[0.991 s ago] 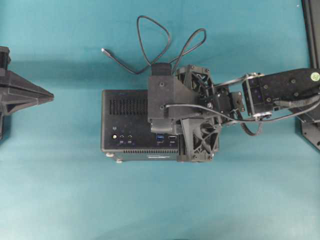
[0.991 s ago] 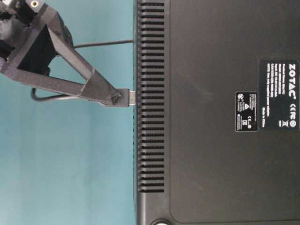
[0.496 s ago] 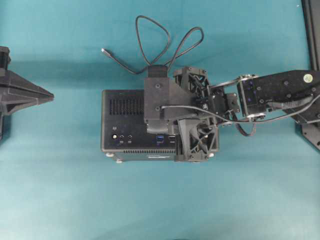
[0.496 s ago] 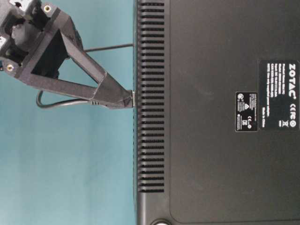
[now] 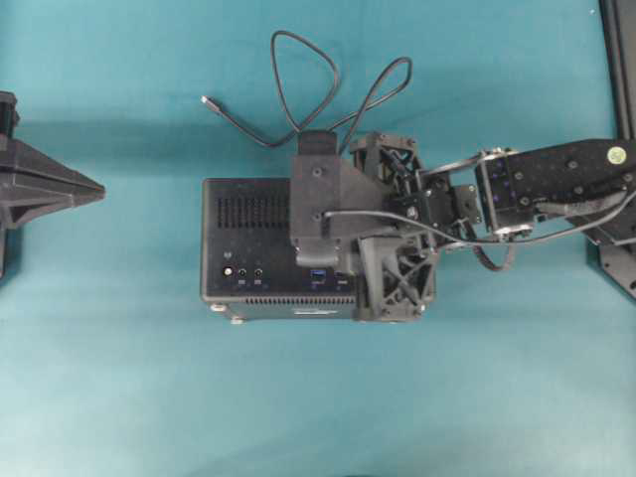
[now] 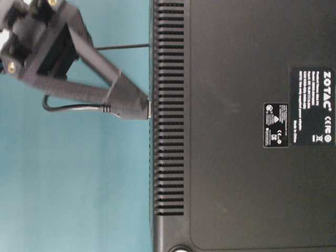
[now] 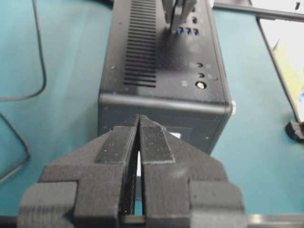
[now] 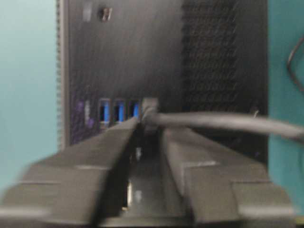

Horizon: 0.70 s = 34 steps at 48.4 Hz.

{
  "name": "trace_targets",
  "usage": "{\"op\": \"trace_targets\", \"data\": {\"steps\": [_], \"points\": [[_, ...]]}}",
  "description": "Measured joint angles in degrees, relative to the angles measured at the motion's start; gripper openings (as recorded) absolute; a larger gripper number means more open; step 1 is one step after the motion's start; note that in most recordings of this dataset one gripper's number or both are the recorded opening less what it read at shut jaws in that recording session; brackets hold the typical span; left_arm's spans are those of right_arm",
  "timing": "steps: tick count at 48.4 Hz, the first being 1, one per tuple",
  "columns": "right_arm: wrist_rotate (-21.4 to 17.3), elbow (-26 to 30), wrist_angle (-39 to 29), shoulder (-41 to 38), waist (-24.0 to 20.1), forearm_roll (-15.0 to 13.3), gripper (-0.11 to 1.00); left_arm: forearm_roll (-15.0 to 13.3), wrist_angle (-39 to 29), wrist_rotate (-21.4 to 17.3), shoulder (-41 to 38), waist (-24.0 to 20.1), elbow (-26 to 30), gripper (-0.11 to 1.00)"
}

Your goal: Insert the USB into the PC box with both arms.

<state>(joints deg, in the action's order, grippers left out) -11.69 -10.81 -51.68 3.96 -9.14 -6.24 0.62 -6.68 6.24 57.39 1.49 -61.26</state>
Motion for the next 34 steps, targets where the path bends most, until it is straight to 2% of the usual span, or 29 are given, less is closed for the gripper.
{"op": "trace_targets", "data": {"steps": [4, 8, 24, 29, 34], "points": [[0.1, 0.0, -0.1, 0.0, 0.0, 0.0, 0.58, 0.0, 0.0, 0.0, 0.0, 0.0, 0.0, 0.00], [0.1, 0.1, 0.0, 0.1, 0.0, -0.1, 0.62, 0.0, 0.0, 0.0, 0.0, 0.0, 0.0, 0.00], [0.0, 2.5, -0.2, 0.5, 0.2, -2.6, 0.61, 0.0, 0.0, 0.0, 0.0, 0.0, 0.0, 0.00], [0.1, 3.1, -0.6, 0.5, 0.2, -2.8, 0.57, 0.0, 0.1, 0.0, 0.0, 0.0, 0.0, 0.00], [0.1, 3.1, -0.9, 0.6, 0.4, -2.8, 0.47, 0.0, 0.0, 0.0, 0.0, 0.0, -0.1, 0.00]]}}
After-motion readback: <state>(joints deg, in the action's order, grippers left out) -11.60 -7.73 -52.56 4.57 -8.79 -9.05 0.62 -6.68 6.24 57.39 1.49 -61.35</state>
